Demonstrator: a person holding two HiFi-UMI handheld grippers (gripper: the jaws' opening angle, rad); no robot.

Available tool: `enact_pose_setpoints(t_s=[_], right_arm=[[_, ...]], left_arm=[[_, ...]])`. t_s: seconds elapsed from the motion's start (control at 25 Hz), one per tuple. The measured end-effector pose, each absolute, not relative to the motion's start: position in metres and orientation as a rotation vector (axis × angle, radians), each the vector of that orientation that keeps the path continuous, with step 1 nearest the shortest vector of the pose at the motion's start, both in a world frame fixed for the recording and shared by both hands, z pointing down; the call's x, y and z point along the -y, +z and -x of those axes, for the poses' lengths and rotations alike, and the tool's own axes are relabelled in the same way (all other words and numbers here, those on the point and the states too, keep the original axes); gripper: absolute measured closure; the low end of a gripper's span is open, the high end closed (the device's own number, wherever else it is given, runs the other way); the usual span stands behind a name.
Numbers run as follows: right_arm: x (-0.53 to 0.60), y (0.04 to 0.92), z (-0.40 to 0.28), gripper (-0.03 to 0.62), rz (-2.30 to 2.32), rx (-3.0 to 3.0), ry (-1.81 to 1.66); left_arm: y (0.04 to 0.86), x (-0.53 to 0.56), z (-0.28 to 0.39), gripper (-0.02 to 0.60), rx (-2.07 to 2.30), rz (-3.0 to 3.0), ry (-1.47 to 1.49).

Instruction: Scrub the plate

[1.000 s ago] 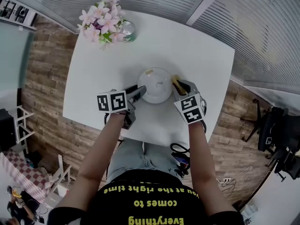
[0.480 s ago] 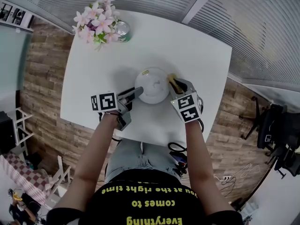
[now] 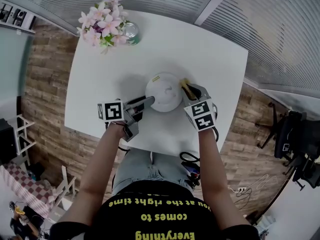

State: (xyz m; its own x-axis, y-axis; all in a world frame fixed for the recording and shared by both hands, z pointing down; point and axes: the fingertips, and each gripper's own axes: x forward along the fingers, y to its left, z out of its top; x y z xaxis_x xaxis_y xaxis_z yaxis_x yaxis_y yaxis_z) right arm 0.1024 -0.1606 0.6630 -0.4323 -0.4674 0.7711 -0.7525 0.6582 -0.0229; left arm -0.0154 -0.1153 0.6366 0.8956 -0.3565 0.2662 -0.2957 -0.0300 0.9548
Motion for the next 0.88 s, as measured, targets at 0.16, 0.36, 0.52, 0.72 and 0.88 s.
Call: enact_pose_setpoints(t_s=[0.16,0.36,0.52,0.72,0.88], right_arm=[[0.16,0.663,-0.102,0.536,-0.95,2.111,0.484],[0.16,0.664,-0.101,0.534,-0.948,2.115,0.486],[0.161,0.665,-0.1,0.534,-0.948,2.115,0.487],[0.161,0.665,-0.101,0.534,-0.955,2.117,0.491],[0.161,0.664,-0.101,0.533,-0.954,2.117,0.493]], left_arm=[[0.629,0.112,0.013,0.39,0.454,-1.692,-0.055],[0.627,0.098,-0.006,0.39,0.36,-1.756,0.057],[0.639,0.103,-0.011,0.391,0.456,-1.727,0.079],[0.643,0.112,-0.004,0.47,0.514,-1.702,0.057],[0.647,0.114,0.0,0.522,0.546,-1.687,0.063]])
